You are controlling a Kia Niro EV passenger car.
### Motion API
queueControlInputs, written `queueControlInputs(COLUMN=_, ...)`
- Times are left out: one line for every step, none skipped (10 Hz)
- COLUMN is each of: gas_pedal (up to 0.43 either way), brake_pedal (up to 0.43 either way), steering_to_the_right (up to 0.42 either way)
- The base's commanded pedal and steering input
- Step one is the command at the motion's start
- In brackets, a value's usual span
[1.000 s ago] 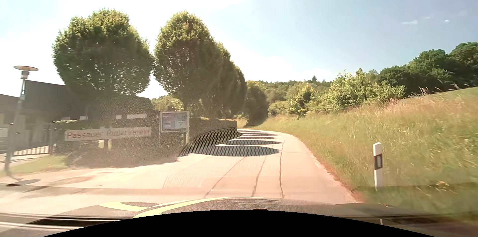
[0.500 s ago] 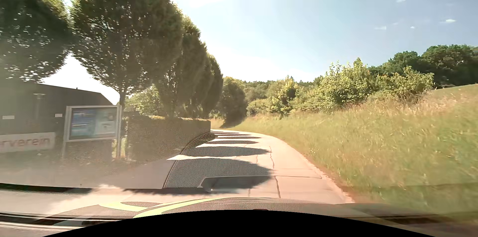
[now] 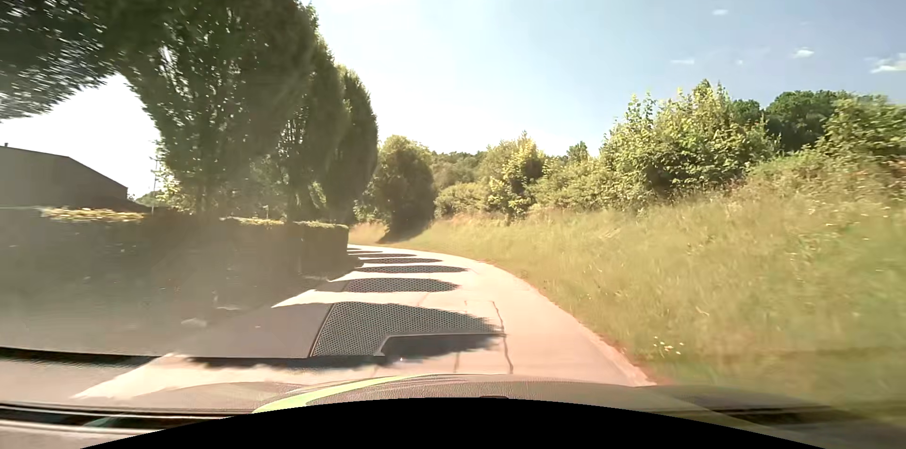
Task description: Follow the waypoints while adhering to traffic rules and regulations
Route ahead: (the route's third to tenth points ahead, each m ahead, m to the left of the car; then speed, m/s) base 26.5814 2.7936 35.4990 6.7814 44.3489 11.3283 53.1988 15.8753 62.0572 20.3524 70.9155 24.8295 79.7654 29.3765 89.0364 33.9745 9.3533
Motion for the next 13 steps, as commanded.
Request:
queueControlInputs(gas_pedal=0.11, brake_pedal=0.0, steering_to_the_right=0.041)
queueControlInputs(gas_pedal=0.11, brake_pedal=0.0, steering_to_the_right=0.032)
queueControlInputs(gas_pedal=0.11, brake_pedal=0.0, steering_to_the_right=0.019)
queueControlInputs(gas_pedal=0.11, brake_pedal=0.0, steering_to_the_right=0.009)
queueControlInputs(gas_pedal=0.11, brake_pedal=0.0, steering_to_the_right=-0.003)
queueControlInputs(gas_pedal=0.11, brake_pedal=0.0, steering_to_the_right=-0.016)
queueControlInputs(gas_pedal=0.11, brake_pedal=0.0, steering_to_the_right=-0.025)
queueControlInputs(gas_pedal=0.11, brake_pedal=0.0, steering_to_the_right=-0.037)
queueControlInputs(gas_pedal=0.11, brake_pedal=0.0, steering_to_the_right=-0.043)
queueControlInputs(gas_pedal=0.11, brake_pedal=0.0, steering_to_the_right=-0.051)
queueControlInputs(gas_pedal=0.11, brake_pedal=0.0, steering_to_the_right=-0.058)
queueControlInputs(gas_pedal=0.098, brake_pedal=0.0, steering_to_the_right=-0.063)
queueControlInputs(gas_pedal=0.087, brake_pedal=0.0, steering_to_the_right=-0.074)
